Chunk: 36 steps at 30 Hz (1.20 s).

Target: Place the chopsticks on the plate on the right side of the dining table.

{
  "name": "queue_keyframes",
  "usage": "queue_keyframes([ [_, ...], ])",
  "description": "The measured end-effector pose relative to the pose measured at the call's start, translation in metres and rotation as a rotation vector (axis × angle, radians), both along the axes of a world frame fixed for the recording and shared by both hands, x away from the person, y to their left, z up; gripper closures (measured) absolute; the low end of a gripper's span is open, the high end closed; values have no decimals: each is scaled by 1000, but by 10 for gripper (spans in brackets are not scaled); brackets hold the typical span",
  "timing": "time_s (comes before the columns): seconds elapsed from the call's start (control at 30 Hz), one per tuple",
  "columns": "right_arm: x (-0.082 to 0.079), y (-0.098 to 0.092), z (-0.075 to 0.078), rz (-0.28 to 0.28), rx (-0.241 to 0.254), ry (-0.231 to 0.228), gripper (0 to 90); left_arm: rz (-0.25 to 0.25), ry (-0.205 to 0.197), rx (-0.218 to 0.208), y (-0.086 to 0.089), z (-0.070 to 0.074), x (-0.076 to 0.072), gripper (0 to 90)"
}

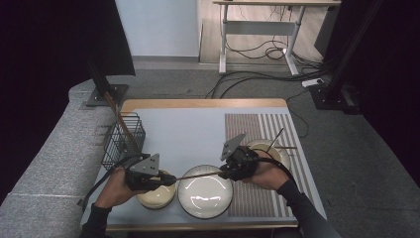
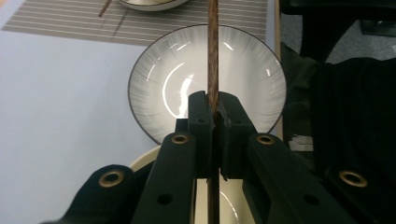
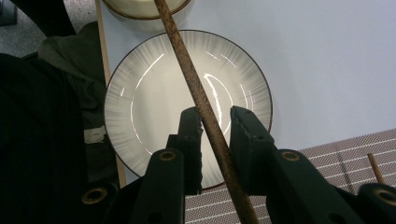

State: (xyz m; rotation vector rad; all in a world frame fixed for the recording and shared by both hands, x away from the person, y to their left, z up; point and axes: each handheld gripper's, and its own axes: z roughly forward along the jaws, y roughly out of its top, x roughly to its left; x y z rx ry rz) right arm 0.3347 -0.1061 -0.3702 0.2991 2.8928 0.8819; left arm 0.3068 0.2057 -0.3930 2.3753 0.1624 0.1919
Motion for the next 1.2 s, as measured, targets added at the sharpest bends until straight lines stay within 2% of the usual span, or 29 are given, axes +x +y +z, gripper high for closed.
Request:
queue_keyframes([
  [0.17,-2,-1,1,29,5,18,787,45,-36,-9,2,1,1,793],
  [0.23,-4,-1,1,43,9,29,807,60,-39,-18,3,1,1,753],
  [0.37,-8,1,1,80,12,51,839,90,-60,-16,5,1,1,658],
  [0.53,-9,-1,1,71,11,49,841,159,-92,-33,10,0,1,487],
  [0.63,-9,-3,2,62,11,49,841,208,-93,-62,14,0,2,393],
  [0.77,-8,-7,2,32,11,44,840,256,-74,-93,21,1,1,279],
  [0.9,-7,-12,1,5,18,45,840,317,-68,-106,29,0,-1,160],
  [1.07,-4,-21,0,-41,17,50,840,393,-69,-133,40,-2,-7,96],
  [1.2,-3,-28,0,-74,25,44,840,418,-61,-149,49,-3,-14,76],
])
